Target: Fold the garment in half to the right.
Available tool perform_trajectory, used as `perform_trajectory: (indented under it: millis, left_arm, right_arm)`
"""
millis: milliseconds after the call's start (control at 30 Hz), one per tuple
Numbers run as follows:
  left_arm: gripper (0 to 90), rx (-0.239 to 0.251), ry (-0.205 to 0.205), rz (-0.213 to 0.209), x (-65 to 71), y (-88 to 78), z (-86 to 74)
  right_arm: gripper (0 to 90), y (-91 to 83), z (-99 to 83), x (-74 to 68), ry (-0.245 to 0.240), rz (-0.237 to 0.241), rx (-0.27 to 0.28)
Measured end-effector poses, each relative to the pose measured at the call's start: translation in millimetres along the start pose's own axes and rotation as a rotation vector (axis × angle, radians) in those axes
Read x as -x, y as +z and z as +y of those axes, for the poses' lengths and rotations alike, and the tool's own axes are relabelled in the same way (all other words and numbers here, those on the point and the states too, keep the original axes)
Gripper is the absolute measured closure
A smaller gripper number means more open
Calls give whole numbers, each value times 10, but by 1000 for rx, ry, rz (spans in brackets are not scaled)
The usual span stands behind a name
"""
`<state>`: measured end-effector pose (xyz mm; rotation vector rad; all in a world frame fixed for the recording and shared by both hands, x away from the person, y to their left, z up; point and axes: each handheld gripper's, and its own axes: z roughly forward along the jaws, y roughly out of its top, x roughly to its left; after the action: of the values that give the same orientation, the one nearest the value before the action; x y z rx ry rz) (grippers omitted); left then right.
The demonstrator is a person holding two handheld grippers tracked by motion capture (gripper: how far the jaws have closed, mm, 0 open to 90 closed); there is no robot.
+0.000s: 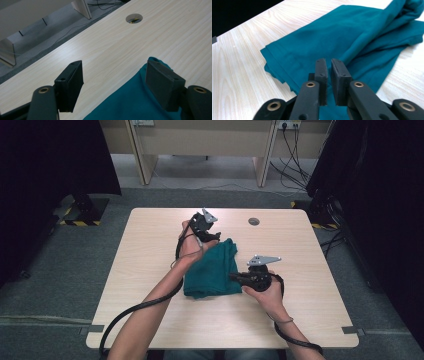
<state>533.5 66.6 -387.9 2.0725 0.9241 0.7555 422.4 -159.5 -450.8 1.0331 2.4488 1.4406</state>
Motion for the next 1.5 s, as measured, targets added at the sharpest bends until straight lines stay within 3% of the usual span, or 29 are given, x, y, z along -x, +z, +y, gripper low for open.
perform_trajectory:
  millis: [200, 600, 667, 800, 933, 1233, 1500]
  left_arm:
    - [305, 8, 16, 13, -52, -108, -81]
    - [304, 20, 17, 15, -79, -278, -286]
    - [304, 19, 15, 14, -88, -287, -324]
    - [304, 16, 8, 18, -110, -304, -387]
    - [304, 16, 12, 17, -118, -319, -418]
    - [304, 15, 13, 15, -114, -319, -463]
    - [304, 12, 14, 22, -140, -329, -509]
  right_arm:
    - [757, -52, -42, 30, 8, -16, -3]
    - [580, 35, -30, 17, 46, 52, -42]
    - [591, 82, -19, 30, 49, 38, -71]
    - [735, 163, -20, 62, 63, 13, -125]
    - [853, 152, -28, 82, 78, 6, -138]
    - [880, 46, -70, 82, 57, -26, -146]
    - [864, 50, -152, 27, 18, -70, -175]
